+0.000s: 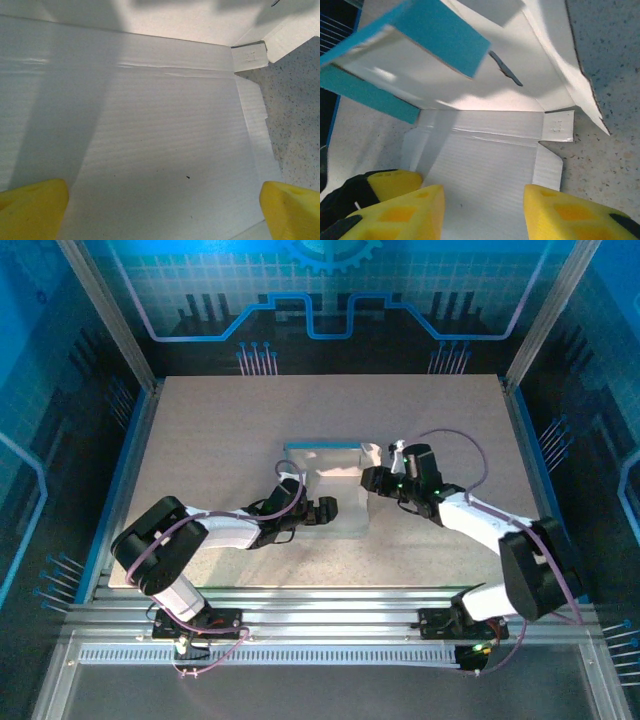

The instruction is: Fold the paper box

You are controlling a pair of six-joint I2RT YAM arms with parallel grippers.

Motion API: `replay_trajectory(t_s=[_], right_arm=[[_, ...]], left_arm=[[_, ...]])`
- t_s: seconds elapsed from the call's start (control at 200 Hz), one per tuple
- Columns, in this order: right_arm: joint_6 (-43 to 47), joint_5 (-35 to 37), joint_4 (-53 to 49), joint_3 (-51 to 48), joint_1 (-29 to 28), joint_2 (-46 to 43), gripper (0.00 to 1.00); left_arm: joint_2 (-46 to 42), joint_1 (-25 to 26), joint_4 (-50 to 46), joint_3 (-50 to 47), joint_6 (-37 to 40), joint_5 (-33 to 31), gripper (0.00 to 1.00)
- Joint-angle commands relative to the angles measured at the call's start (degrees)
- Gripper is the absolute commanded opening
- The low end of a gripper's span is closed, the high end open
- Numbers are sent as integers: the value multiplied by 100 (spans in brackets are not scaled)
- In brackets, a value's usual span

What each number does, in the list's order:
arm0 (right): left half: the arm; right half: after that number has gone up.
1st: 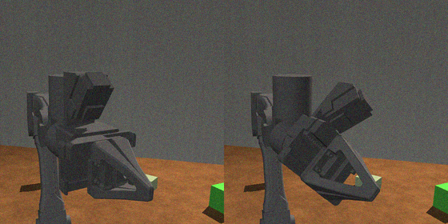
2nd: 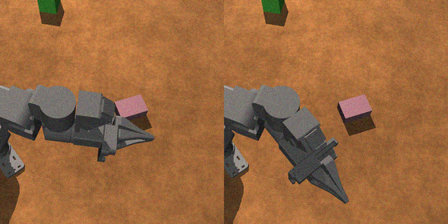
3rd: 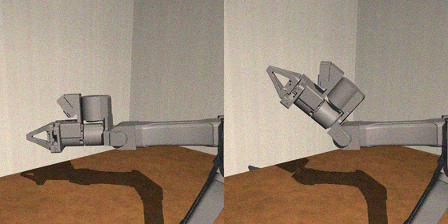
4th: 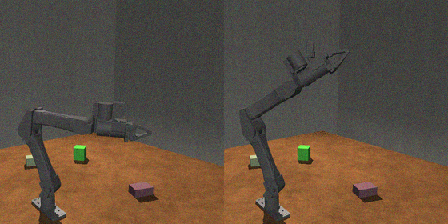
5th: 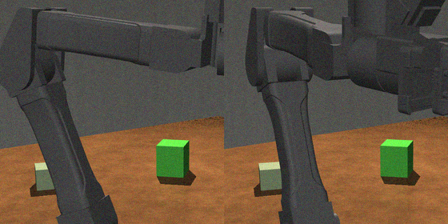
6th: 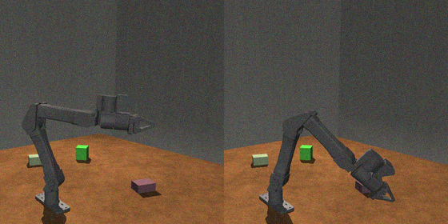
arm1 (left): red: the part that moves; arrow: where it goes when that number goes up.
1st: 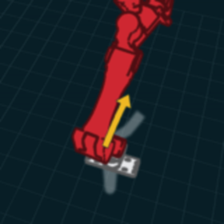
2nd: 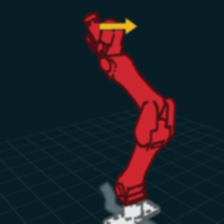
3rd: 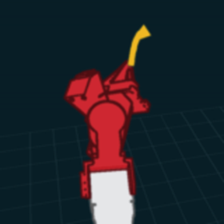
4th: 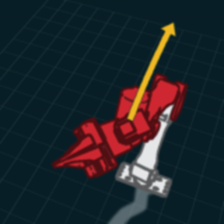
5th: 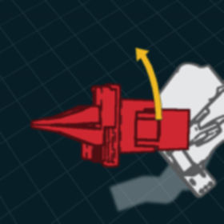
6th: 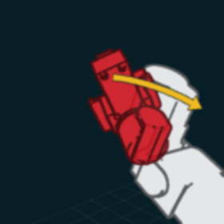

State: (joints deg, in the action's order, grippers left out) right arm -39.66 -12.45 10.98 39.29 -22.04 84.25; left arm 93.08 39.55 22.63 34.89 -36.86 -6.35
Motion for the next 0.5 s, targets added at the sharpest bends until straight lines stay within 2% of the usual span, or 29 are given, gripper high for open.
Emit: replay_trajectory(t_s=[0.0,0.495], right_arm=[[-155,127,537,35,69,239,48],[-386,65,887,447,411,1184,50]], left_arm=[[132,42,-308,-172,-286,11,99],[70,44,-326,-259,-278,27,99]])
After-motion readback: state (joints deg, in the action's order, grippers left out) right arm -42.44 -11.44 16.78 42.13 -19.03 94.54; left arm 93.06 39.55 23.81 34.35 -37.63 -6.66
